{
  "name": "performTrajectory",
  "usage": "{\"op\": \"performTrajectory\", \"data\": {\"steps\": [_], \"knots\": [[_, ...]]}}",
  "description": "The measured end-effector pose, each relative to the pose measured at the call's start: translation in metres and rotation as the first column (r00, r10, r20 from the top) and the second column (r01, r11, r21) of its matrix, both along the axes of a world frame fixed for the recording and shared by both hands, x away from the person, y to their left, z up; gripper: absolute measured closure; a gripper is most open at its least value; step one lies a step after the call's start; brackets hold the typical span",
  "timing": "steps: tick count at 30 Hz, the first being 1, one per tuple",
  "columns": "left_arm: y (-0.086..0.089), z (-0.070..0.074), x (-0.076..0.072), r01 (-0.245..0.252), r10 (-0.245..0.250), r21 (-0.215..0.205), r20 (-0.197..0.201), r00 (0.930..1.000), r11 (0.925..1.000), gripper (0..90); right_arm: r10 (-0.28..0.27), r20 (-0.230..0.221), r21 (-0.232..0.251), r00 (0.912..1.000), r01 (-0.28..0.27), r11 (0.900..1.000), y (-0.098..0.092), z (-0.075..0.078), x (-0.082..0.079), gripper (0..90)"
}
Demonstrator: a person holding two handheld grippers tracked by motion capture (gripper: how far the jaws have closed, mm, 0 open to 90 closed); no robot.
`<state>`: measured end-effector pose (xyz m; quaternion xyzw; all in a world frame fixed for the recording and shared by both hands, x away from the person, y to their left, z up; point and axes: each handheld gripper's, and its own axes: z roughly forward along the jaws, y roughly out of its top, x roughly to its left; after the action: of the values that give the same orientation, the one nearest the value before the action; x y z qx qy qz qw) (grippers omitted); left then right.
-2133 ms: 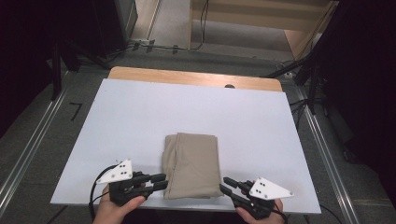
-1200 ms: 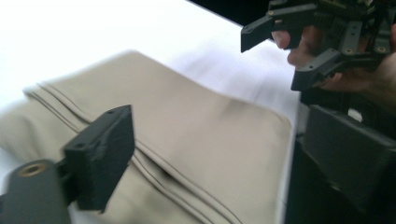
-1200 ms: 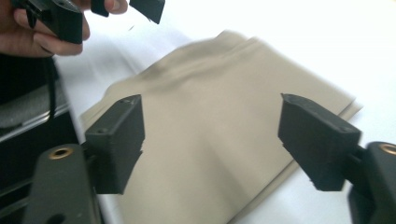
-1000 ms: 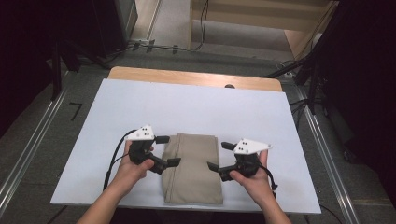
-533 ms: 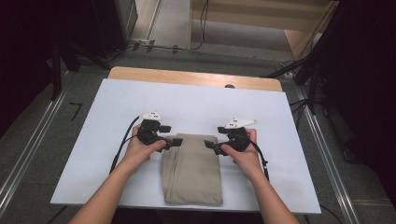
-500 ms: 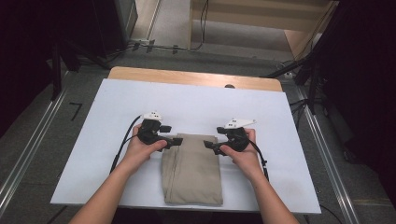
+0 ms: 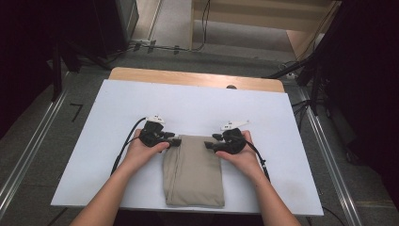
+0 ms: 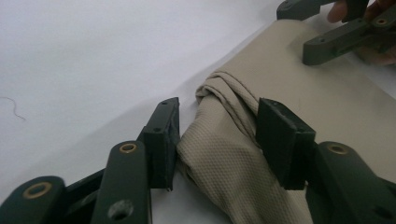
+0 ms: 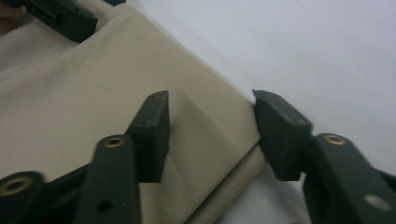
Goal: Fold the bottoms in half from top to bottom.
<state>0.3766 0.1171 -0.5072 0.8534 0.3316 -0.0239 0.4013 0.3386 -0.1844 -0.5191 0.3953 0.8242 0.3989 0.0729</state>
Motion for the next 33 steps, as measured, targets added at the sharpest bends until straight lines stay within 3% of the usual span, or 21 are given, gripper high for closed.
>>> {"op": "performTrajectory", "data": {"steps": [4, 7, 13, 18, 23, 27, 29, 30, 31, 32, 33], "knots": [[-0.003, 0.0, -0.003, 0.015, -0.015, 0.013, 0.002, 0.9999, 0.9998, 73.9, 0.029, -0.028, 0.022, 0.9992, -0.029, 0.999, 0.002, 0.0, -0.002, 73.4], [-0.005, 0.005, -0.004, 0.022, -0.022, 0.014, 0.034, 0.9992, 0.9997, 82.3, 0.031, -0.018, 0.023, 0.9994, -0.03, 0.999, 0.003, 0.002, -0.004, 77.3], [-0.006, 0.029, 0.011, 0.012, -0.009, -0.031, 0.116, 0.9932, 0.9995, 84.1, -0.007, 0.05, 0.048, 0.9987, 0.005, 0.999, -0.003, 0.02, 0.004, 78.2], [-0.012, 0.054, 0.034, 0.008, 0.004, -0.063, 0.177, 0.9842, 0.998, 83.9, -0.045, 0.14, 0.031, 0.9892, 0.041, 0.999, -0.006, 0.048, 0.019, 78.2], [-0.018, 0.072, 0.052, -0.009, 0.028, -0.082, 0.234, 0.9718, 0.9966, 83.8, -0.08, 0.179, 0.025, 0.9806, 0.076, 0.997, -0.009, 0.07, 0.037, 78.2], [-0.022, 0.079, 0.063, -0.021, 0.043, -0.089, 0.258, 0.9651, 0.9958, 83.8, -0.099, 0.192, 0.03, 0.9763, 0.095, 0.995, -0.011, 0.081, 0.05, 78.2], [-0.022, 0.078, 0.069, -0.025, 0.048, -0.09, 0.258, 0.9651, 0.9956, 83.3, -0.105, 0.2, 0.025, 0.9742, 0.102, 0.994, -0.011, 0.083, 0.055, 78.1], [-0.022, 0.078, 0.071, -0.04, 0.063, -0.088, 0.269, 0.9612, 0.9953, 80.2, -0.107, 0.206, 0.032, 0.9727, 0.103, 0.994, -0.011, 0.083, 0.058, 76.5], [-0.021, 0.078, 0.073, -0.062, 0.083, -0.086, 0.271, 0.959, 0.9944, 70.2, -0.117, 0.224, 0.028, 0.9676, 0.114, 0.993, -0.011, 0.083, 0.06, 68.0], [-0.019, 0.079, 0.076, -0.092, 0.111, -0.084, 0.262, 0.9588, 0.9923, 55.6, -0.155, 0.238, 0.018, 0.9587, 0.155, 0.988, -0.011, 0.084, 0.062, 49.4], [-0.017, 0.079, 0.078, -0.117, 0.136, -0.089, 0.249, 0.959, 0.9891, 41.1, -0.186, 0.218, 0.025, 0.958, 0.185, 0.982, -0.011, 0.085, 0.065, 34.2]]}}
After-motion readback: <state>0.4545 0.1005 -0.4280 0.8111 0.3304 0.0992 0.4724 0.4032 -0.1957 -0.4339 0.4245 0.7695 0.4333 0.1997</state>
